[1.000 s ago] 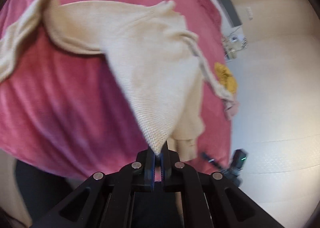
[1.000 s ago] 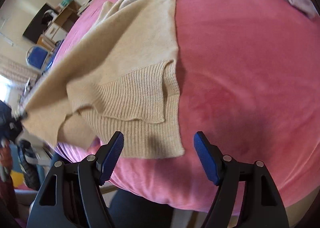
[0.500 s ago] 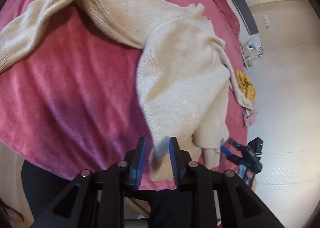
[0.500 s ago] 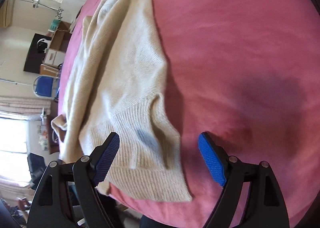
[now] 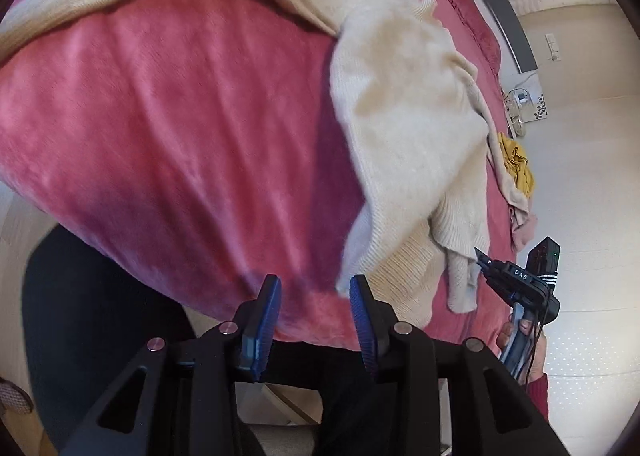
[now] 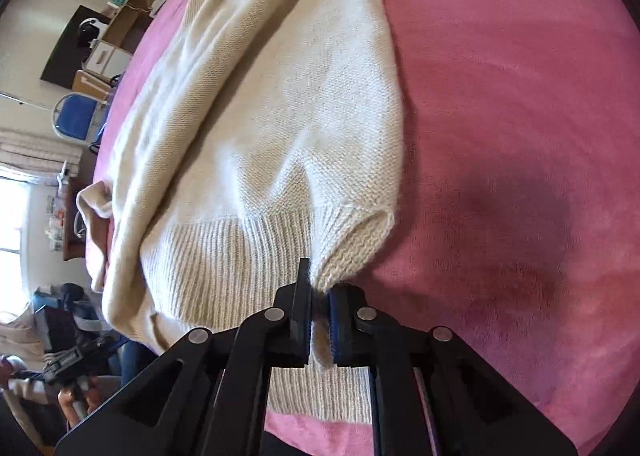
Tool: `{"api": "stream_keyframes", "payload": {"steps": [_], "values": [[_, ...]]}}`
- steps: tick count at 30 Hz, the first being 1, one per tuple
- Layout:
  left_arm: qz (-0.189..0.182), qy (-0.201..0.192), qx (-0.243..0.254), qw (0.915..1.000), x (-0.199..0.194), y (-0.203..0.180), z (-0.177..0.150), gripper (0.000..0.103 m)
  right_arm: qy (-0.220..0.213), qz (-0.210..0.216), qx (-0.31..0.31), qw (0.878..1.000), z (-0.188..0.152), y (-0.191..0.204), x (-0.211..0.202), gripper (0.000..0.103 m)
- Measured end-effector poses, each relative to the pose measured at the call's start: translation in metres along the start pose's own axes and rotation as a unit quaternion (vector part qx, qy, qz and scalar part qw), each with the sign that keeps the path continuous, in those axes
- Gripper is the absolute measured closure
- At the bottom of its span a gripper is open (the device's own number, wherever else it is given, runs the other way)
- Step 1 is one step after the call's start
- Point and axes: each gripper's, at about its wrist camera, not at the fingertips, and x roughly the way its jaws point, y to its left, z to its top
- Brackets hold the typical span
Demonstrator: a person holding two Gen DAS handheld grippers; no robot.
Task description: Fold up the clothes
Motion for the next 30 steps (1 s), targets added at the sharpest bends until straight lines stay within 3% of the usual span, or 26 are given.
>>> {"api": "stream_keyframes", "payload": {"steps": [2, 8, 13, 17, 22, 24, 30], "values": [[0.000, 0.012, -0.003, 0.9999, 0.009, -0.005, -0.003, 0.067, -0.009, -0.003, -0.005, 1.000, -0.001, 0.005, -0.006, 0.097], [-0.062, 0.034, -0.002, 0.9975, 0.032, -0.021, -0.017, 0.067, -0.028, 0.014, -0.014, 0.999, -0.004, 0.018, -0.033, 0.097], [-0.076, 0.015, -0.001, 0.9970, 0.049, -0.038, -0.016, 0.052, -0.033, 0.014, -0.009, 0.999, -0.009, 0.016, -0.042, 0.097], [-0.080, 0.018, -0.025, 0.9963, 0.062, -0.039, -0.011, 0.048, -0.035, 0.021, -0.004, 0.999, -0.001, 0.019, -0.038, 0.097], [-0.162, 0.054, -0.109, 0.9792, 0.073, -0.028, -0.015, 0.046, -0.039, 0.023, -0.004, 0.999, -0.003, 0.024, -0.040, 0.096], [-0.173, 0.072, -0.121, 0.9747, 0.081, -0.032, -0.019, 0.046, -0.039, 0.024, -0.007, 0.999, -0.004, 0.026, -0.040, 0.096], [-0.157, 0.071, -0.131, 0.9764, 0.097, -0.038, -0.018, 0.046, -0.044, 0.021, -0.011, 0.999, -0.009, 0.025, -0.044, 0.096]]}}
